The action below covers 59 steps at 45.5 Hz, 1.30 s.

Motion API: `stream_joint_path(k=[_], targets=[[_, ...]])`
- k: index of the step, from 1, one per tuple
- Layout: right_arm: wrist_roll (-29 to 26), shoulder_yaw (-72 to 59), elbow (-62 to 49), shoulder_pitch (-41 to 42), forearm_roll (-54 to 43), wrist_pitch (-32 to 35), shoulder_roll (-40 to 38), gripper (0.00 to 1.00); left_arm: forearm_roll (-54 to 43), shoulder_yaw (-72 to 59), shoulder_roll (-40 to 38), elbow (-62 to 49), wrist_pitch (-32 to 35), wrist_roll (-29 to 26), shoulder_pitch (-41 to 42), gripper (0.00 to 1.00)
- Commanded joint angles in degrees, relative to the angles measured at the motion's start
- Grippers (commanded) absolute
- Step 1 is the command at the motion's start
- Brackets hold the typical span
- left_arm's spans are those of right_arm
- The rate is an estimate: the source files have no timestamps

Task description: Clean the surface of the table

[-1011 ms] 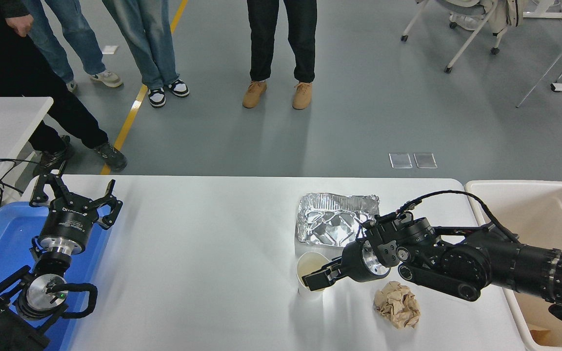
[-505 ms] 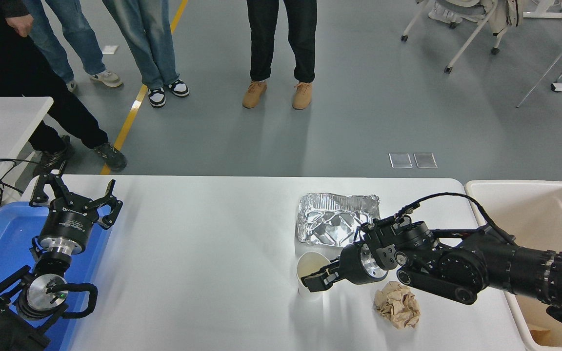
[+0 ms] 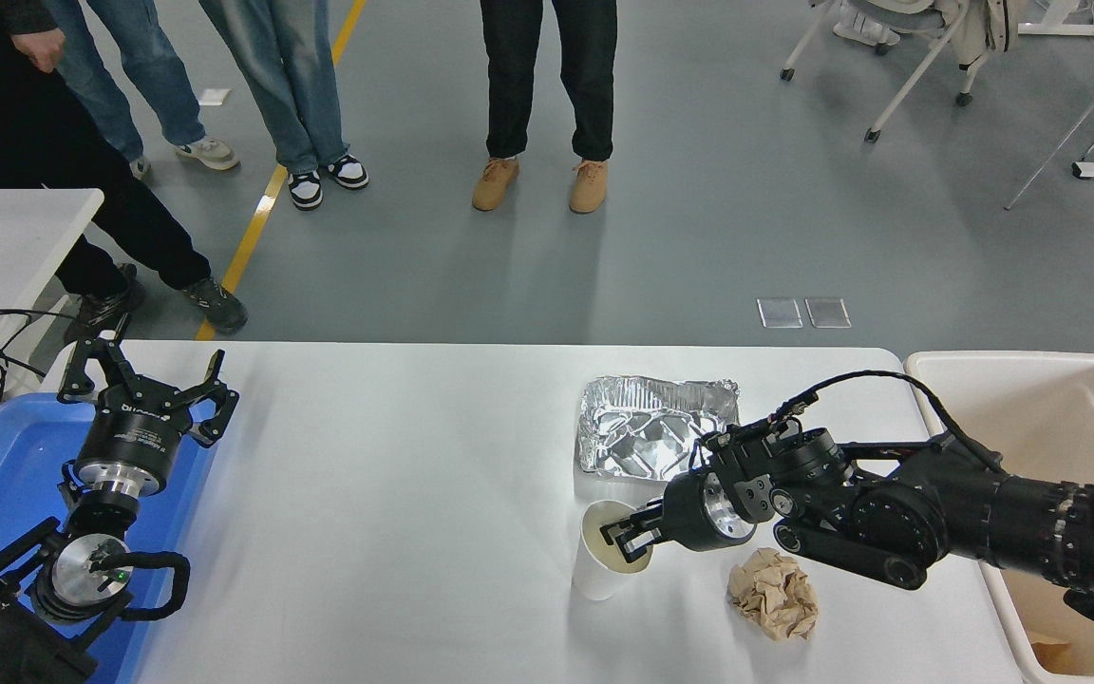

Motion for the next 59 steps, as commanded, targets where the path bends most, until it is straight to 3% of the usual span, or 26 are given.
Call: stream_joint_path(k=[1, 32, 47, 59], targets=[[1.8, -0.7, -0.5, 0.8, 0.0, -0.1, 0.0, 0.00, 0.0, 0.0, 0.0, 0.0, 0.0, 0.0, 0.0, 0.99], [4.4, 0.3, 0.9, 4.6, 1.3, 0.0, -1.5, 0.00, 0.0, 0.0, 0.0, 0.0, 0.0, 0.0, 0.0, 0.99], [7.4, 3.0, 6.3, 7.3, 3.7, -0.1, -10.4, 0.00, 0.0, 0.0, 0.1, 0.0, 0.0, 0.0, 0.0, 0.99], [8.2, 3.2, 13.8, 15.2, 10.3, 1.1, -20.5, 0.00, 0.0, 0.0, 0.0, 0.0, 0.0, 0.0, 0.0, 0.99]])
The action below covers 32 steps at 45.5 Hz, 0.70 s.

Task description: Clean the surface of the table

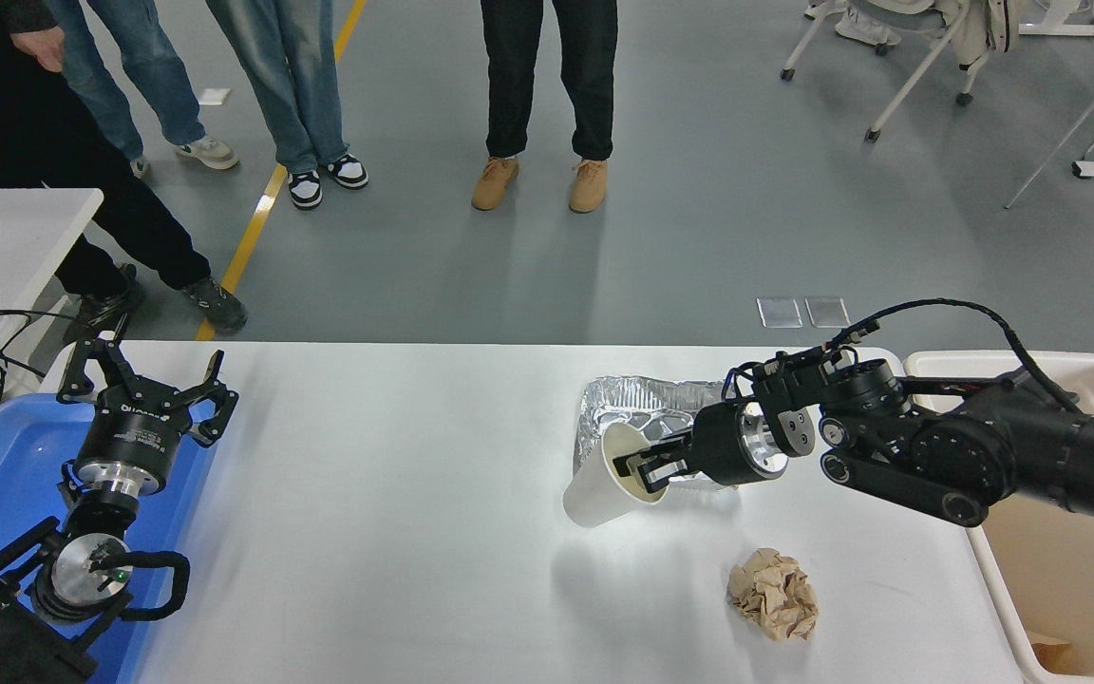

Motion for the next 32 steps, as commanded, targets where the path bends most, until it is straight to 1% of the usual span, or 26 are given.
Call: stream_joint_path(k=[1, 6, 12, 19, 22, 32], targets=[[0.9, 0.6, 6.3, 6.2, 6.0, 1.3, -9.0, 0.00, 0.0, 0.0, 0.0, 0.0, 0.0, 0.0, 0.0, 0.99], [1.3, 0.9, 7.5, 9.0, 10.4, 1.6, -13.0, 0.00, 0.0, 0.0, 0.0, 0.0, 0.0, 0.0, 0.0, 0.99], [2.9, 3.8, 7.5, 9.3, 15.5, 1.7, -17.1, 0.00, 0.0, 0.0, 0.0, 0.0, 0.0, 0.0, 0.0, 0.99], [3.4, 7.2, 7.5, 9.8, 16.9, 2.1, -22.2, 0.00, 0.0, 0.0, 0.1, 0.0, 0.0, 0.0, 0.0, 0.99], [3.5, 9.1, 7.5, 9.6, 18.1, 3.5, -24.4, 0.00, 0.0, 0.0, 0.0, 0.0, 0.0, 0.0, 0.0, 0.99], [3.6, 9.8, 6.9, 8.9, 22.2, 3.3, -29.7, 0.00, 0.0, 0.0, 0.0, 0.0, 0.0, 0.0, 0.0, 0.99]])
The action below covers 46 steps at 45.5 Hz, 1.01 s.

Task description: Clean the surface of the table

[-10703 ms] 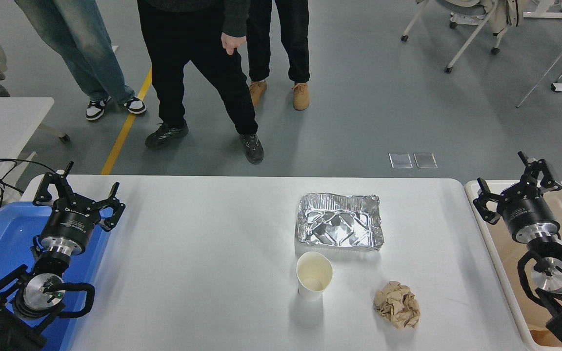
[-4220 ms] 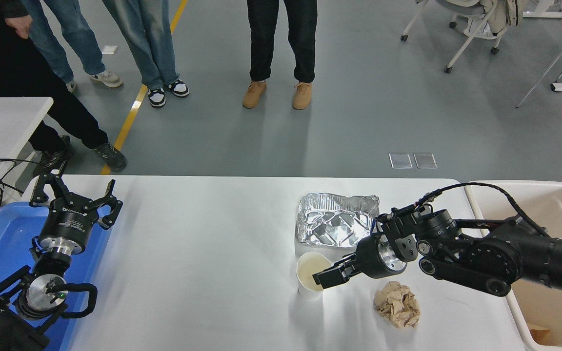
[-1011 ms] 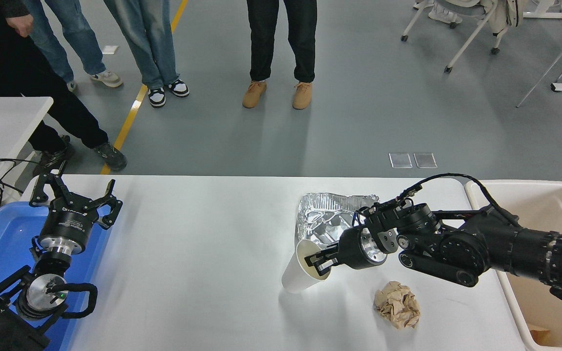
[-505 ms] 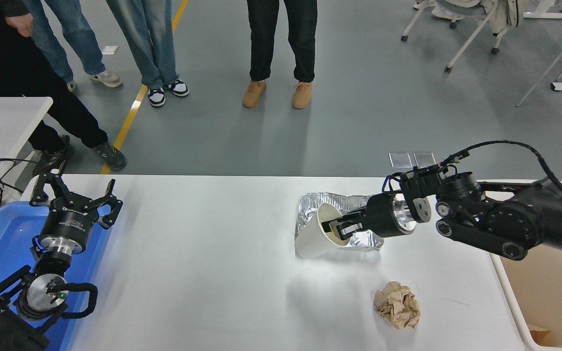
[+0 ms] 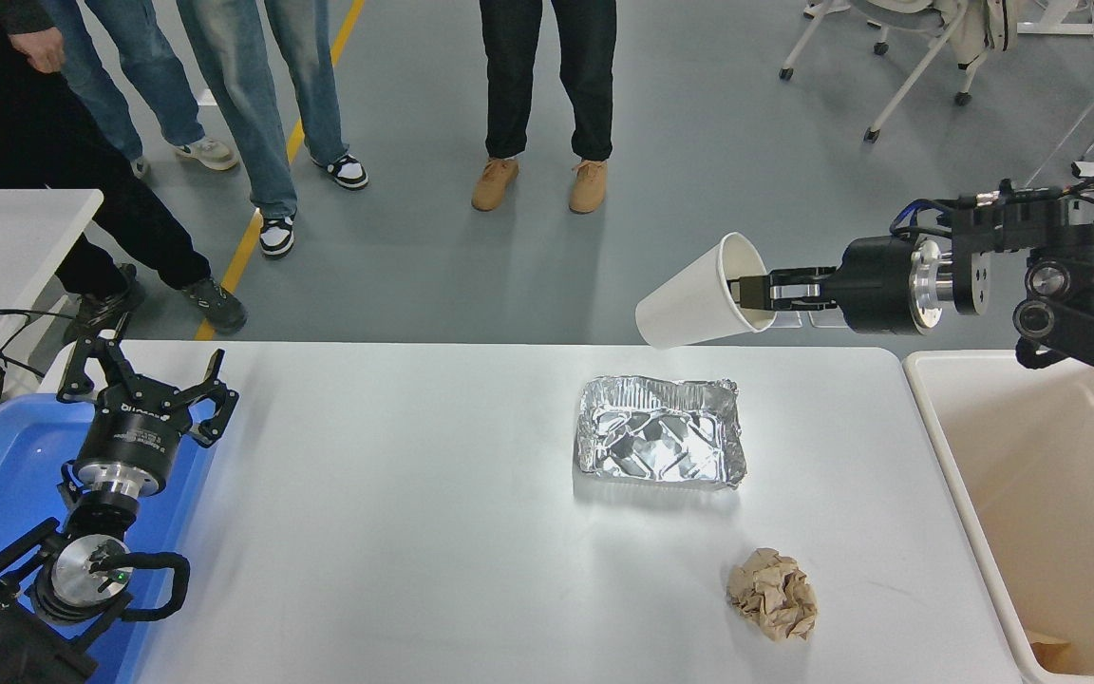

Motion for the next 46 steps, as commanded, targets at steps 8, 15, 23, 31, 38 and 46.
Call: stream_joint_path(k=[8, 15, 23, 31, 38, 46], targets=[[1.6, 2.1, -0.2, -1.1, 5.4, 0.4, -9.2, 0.00, 0.0, 0.0, 0.1, 0.0, 0.0, 0.0, 0.0, 0.99], [1.9, 2.2, -1.6, -3.2, 5.5, 0.1, -10.7, 0.00, 0.0, 0.0, 0.1, 0.0, 0.0, 0.0, 0.0, 0.99], [4.1, 2.6, -3.5, -6.7, 5.5, -1.0, -12.3, 0.00, 0.0, 0.0, 0.0, 0.0, 0.0, 0.0, 0.0, 0.99], [7.4, 1.6, -7.2, -7.7, 4.7, -0.9, -13.6, 0.00, 0.0, 0.0, 0.0, 0.0, 0.0, 0.0, 0.0, 0.99], [9.2, 1.2, -9.9, -9.7, 4.2, -0.9, -13.7, 0.00, 0.0, 0.0, 0.1, 0.0, 0.0, 0.0, 0.0, 0.99], [10.9, 1.3, -14.4, -12.5, 2.7, -1.0, -14.7, 0.00, 0.0, 0.0, 0.0, 0.0, 0.0, 0.0, 0.0, 0.99]])
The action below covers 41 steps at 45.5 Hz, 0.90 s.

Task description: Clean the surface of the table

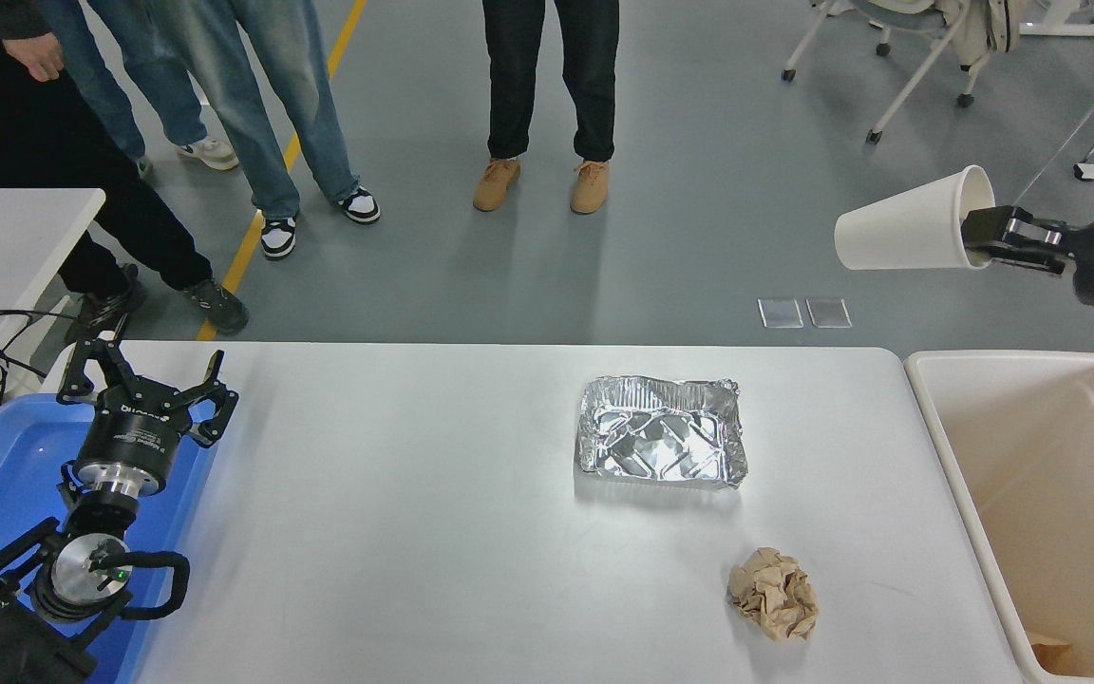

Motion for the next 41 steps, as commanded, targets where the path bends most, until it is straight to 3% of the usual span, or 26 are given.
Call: stream_joint_path(k=[1, 18, 26, 41], targets=[[2.8, -0.2, -5.8, -3.7, -1.3, -0.2, -1.3, 0.00, 0.0, 0.0, 0.1, 0.0, 0.0, 0.0, 0.0, 0.99], [4.9, 0.0, -14.9, -17.4, -0.6, -11.0, 0.3, 0.00, 0.0, 0.0, 0.1, 0.0, 0.0, 0.0, 0.0, 0.99], [4.8, 0.1, -26.8, -24.0, 0.6, -16.8, 8.4, 0.00, 0.0, 0.0, 0.1, 0.0, 0.0, 0.0, 0.0, 0.99], [4.7, -0.3, -49.7, -31.4, 6.5, -16.9, 22.6, 0.00, 0.0, 0.0, 0.1, 0.0, 0.0, 0.0, 0.0, 0.99]])
